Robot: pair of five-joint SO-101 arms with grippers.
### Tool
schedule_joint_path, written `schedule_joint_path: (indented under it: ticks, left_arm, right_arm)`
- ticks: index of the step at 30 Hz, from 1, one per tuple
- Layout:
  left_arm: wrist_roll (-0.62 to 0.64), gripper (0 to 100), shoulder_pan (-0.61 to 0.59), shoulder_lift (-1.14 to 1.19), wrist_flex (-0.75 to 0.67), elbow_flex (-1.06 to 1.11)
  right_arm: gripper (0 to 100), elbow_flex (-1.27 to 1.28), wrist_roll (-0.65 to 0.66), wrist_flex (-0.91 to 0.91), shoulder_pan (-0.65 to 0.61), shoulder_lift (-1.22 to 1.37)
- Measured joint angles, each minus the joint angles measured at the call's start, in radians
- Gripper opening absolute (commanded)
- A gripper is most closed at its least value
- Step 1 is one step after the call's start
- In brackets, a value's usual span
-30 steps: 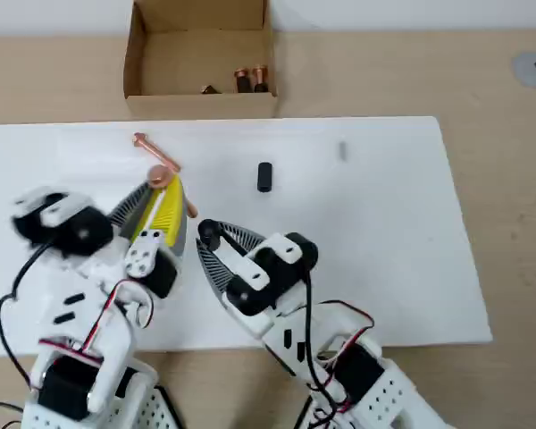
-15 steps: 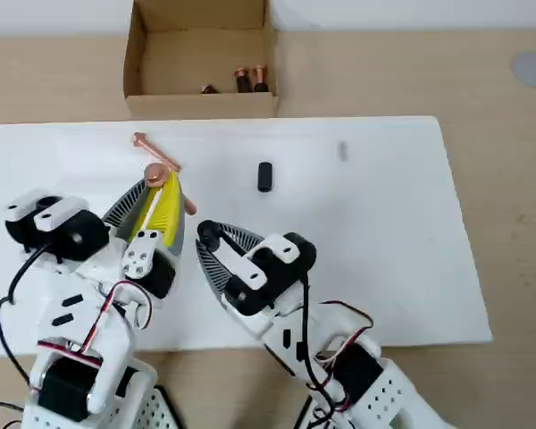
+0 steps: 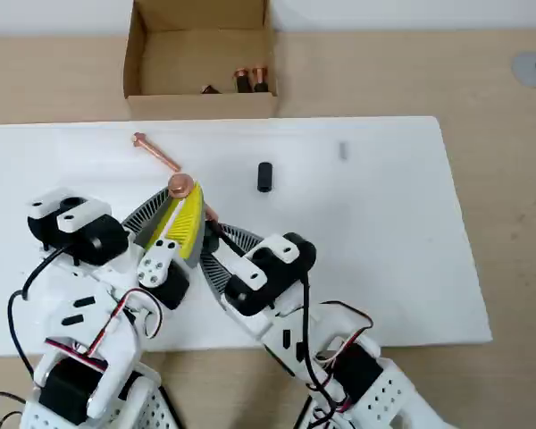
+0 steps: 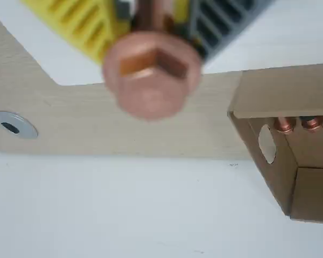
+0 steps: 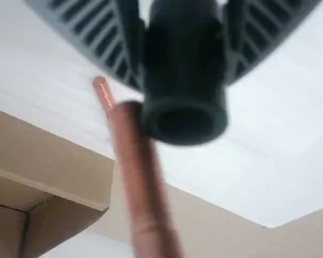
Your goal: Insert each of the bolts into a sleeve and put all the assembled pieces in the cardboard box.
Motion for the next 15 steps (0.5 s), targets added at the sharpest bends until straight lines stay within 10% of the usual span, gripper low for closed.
schedule_joint_path:
  ticks: [15]
  left_arm:
    - [-0.052,1,-0.020,-0.002,0.058,-0.153]
  right_arm:
    - [1.0,0.000,0.000,0.000,0.003,0.000]
